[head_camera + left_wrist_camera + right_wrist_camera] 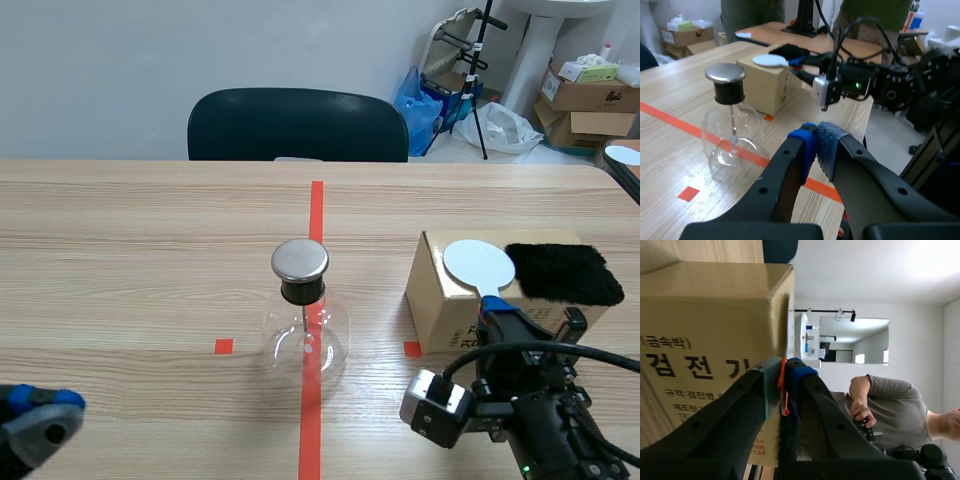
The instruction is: Do the electroscope experiment
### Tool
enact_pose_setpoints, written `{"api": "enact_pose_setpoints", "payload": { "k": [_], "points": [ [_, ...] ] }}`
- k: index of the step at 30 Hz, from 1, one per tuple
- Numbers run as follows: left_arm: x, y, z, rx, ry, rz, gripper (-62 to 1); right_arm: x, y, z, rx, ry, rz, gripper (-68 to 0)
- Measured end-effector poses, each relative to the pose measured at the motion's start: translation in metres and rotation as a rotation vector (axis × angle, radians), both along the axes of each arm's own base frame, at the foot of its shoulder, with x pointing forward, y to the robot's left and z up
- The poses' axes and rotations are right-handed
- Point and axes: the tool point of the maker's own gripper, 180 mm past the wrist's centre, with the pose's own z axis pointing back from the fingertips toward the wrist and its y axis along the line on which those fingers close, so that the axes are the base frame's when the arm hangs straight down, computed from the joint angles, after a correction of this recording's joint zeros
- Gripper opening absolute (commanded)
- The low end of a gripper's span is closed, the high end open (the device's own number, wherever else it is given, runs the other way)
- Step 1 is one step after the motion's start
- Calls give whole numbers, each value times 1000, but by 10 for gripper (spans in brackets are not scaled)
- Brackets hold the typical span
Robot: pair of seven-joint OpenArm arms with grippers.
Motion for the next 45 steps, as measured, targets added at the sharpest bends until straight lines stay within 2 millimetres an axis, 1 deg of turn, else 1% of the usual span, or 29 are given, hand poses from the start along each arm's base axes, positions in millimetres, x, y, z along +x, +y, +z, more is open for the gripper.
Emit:
{"api": "enact_pose_setpoints", "payload": {
  "k": [4, 9, 12, 13, 14, 15, 16, 17, 18, 19, 20, 21, 23, 26, 31, 33, 35, 45],
  "points": [
    [6, 12, 17, -48, -56, 38, -577, 0, 0, 0, 0, 0, 0, -665],
    [7, 16, 19, -30, -86, 32, -577, 0, -1, 0, 0, 1, -3, -665],
    [9, 19, 29, -74, -115, 43, -576, 0, -2, 0, 0, 1, -9, -665],
    [9, 19, 30, -77, -121, 44, -558, 0, -2, 0, 2, 1, -10, -664],
    [9, 19, 30, -72, -128, 37, -512, 0, -2, 0, 3, 1, -12, -664],
    [8, 19, 30, -66, -137, 33, -448, 0, -3, 0, 9, 1, -17, -664],
    [8, 19, 31, -63, -146, 33, -364, 0, -4, 0, 14, 1, -21, -660],
    [7, 18, 30, -55, -155, 29, -268, 0, -4, 0, 14, 1, -21, -641],
    [6, 17, 28, -40, -159, 19, -167, 0, -4, 0, 14, 1, -21, -610],
    [4, 16, 26, -29, -160, 11, -83, 0, -4, 0, 14, 1, -21, -574],
    [4, 16, 25, -26, -159, 11, -23, 0, -4, 0, 14, 2, -21, -533],
    [4, 16, 25, -32, -161, 19, 6, 0, -4, 0, 14, 1, -20, -491],
    [5, 17, 27, -45, -166, 47, 14, 0, -3, 0, 15, 2, -19, -407],
    [2, 21, 25, -39, -161, 81, 14, 0, -1, 0, 17, 3, -15, -311],
    [2, 27, 25, -17, -166, 97, 14, 0, 0, 0, 18, 3, -13, -90],
    [4, 30, 27, -12, -178, 102, 14, 0, 0, 0, 17, 3, -13, -38],
    [6, 32, 28, -5, -187, 107, 14, 0, 0, 0, 18, 3, -13, -20],
    [6, 33, 28, 2, -193, 107, 14, 0, 0, 0, 18, 3, -13, -20]
  ]
}}
